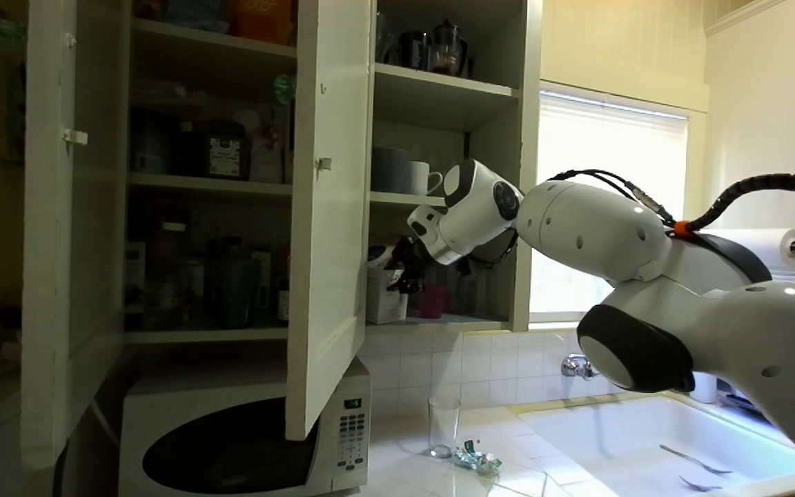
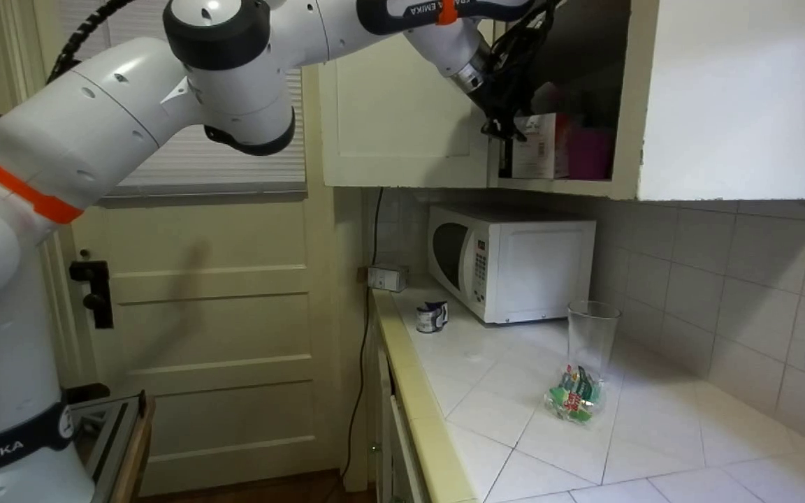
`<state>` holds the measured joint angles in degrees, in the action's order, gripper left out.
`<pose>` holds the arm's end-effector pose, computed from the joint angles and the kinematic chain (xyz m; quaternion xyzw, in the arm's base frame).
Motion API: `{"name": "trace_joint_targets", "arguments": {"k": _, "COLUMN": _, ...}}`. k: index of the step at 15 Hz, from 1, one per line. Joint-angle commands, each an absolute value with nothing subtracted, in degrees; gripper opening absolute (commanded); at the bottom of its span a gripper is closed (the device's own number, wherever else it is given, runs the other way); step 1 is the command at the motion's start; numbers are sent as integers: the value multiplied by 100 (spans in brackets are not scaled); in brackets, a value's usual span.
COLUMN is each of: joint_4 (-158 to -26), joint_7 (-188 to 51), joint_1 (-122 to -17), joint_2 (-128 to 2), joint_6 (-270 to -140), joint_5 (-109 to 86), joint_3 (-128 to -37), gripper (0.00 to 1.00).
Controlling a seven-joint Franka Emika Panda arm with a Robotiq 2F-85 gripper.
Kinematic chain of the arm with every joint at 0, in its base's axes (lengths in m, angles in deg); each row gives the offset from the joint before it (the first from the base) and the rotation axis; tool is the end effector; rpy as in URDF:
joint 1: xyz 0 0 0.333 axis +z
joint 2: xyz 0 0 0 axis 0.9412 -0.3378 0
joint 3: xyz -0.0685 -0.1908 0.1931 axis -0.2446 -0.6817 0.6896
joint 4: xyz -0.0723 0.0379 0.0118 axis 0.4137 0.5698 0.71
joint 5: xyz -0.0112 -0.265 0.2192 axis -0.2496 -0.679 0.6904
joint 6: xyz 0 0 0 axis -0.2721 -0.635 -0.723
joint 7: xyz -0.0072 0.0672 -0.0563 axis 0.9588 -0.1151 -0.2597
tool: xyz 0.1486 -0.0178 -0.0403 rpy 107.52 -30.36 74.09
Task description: Put the red cup in the cupboard
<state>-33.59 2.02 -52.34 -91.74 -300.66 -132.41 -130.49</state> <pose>0.6331 0.0537 0.5240 0.6003 0.6112 0.4069 0.3170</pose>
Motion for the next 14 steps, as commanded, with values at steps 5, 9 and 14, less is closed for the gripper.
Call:
{"name": "trace_joint_targets", "arguments": {"k": 5, "joint_4": -3328, "joint_7": 383, "joint_1": -5165, "joint_2": -8601, "joint_6": -30667, "joint_5": -13984, "joint_3": -12912, "gripper": 0}}
{"name": "trace_joint_targets", "arguments": {"k": 9, "joint_4": -3209, "joint_7": 673, "joint_1": -5205, "joint_2": -8373, "joint_6": -31007, "joint_5": -14266, "joint_3": -12851, "gripper": 0}}
{"name": "trace_joint_targets", "arguments": {"k": 14, "joint_4": -3049, "joint_7": 1301, "joint_1": -5302, "joint_2": -8449, "joint_6": -30960, "joint_5": -14760, "joint_3": -12907, "gripper": 40}}
